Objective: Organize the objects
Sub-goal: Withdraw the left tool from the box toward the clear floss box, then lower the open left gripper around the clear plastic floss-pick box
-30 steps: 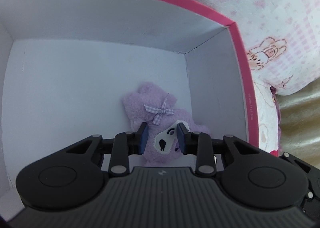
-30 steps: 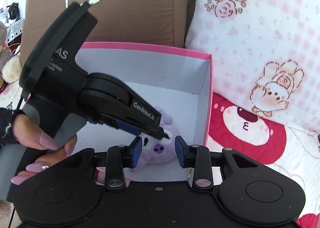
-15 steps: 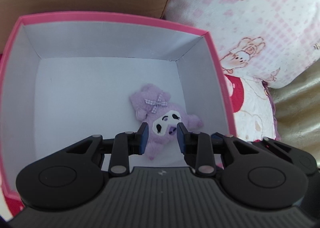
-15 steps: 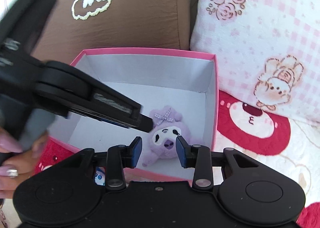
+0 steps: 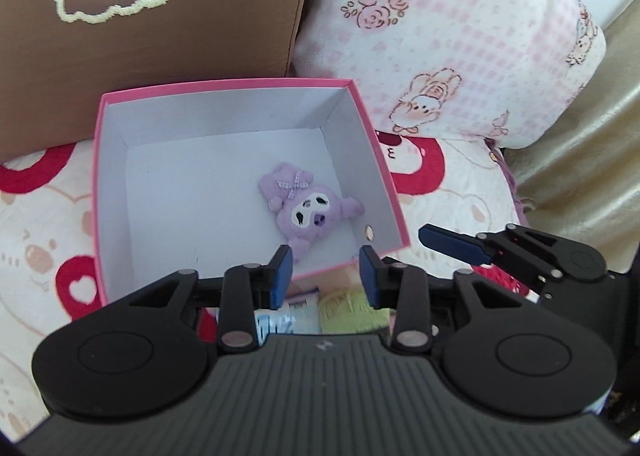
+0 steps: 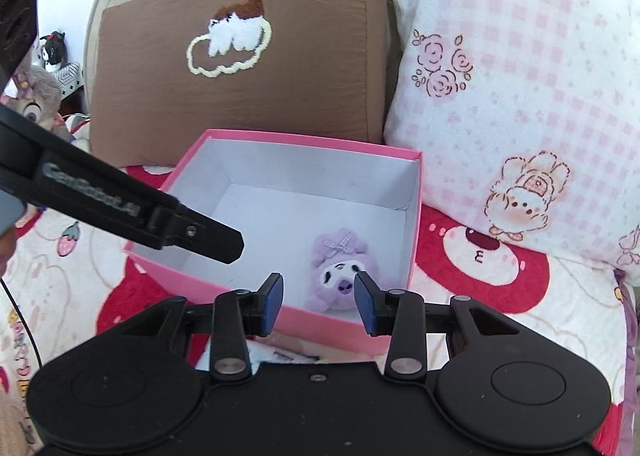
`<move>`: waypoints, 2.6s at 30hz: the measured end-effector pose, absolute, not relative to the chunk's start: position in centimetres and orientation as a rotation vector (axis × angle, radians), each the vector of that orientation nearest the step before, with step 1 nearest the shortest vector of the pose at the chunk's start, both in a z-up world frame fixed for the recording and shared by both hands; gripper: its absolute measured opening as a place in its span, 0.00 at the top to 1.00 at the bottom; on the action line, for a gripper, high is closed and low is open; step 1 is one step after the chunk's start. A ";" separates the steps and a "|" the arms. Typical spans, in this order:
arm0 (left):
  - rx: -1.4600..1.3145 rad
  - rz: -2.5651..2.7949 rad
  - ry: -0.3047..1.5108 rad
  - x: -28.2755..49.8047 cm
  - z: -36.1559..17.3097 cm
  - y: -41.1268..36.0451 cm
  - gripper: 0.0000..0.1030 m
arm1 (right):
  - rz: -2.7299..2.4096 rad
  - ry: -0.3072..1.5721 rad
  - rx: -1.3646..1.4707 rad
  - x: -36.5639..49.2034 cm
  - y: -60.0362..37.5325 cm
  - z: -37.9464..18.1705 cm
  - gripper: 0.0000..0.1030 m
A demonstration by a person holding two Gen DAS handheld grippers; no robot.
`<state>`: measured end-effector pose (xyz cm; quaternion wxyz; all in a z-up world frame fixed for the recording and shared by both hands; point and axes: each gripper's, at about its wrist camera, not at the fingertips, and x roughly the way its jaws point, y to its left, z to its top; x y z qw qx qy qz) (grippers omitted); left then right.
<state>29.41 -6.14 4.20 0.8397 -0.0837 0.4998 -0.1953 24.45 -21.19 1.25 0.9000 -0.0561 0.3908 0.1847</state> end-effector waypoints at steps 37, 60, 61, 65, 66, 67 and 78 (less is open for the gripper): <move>-0.145 -0.528 1.055 16.9 7.3 -2.0 0.10 | 0.457 0.822 -0.130 12.0 -21.3 5.6 0.16; -0.126 -0.538 1.147 14.5 2.2 -1.7 0.08 | 0.456 0.949 -0.044 8.0 -21.2 0.1 0.10; -0.130 -0.538 1.153 14.5 1.9 -1.6 0.08 | 0.463 0.958 -0.027 7.8 -21.3 -0.4 0.10; -0.120 -0.544 1.160 14.1 0.6 -1.9 0.08 | 0.486 0.990 -0.008 7.4 -21.0 -2.4 0.10; -0.113 -0.544 1.159 13.9 0.2 -2.0 0.08 | 0.491 1.004 -0.002 7.3 -20.9 -3.0 0.10; -0.111 -0.538 1.162 13.8 -0.2 -2.1 0.08 | 0.494 1.015 0.002 7.3 -20.8 -3.5 0.10; -0.078 -0.484 1.207 13.2 -4.7 -3.3 0.09 | 0.492 1.079 -0.078 6.6 -19.2 -7.3 0.10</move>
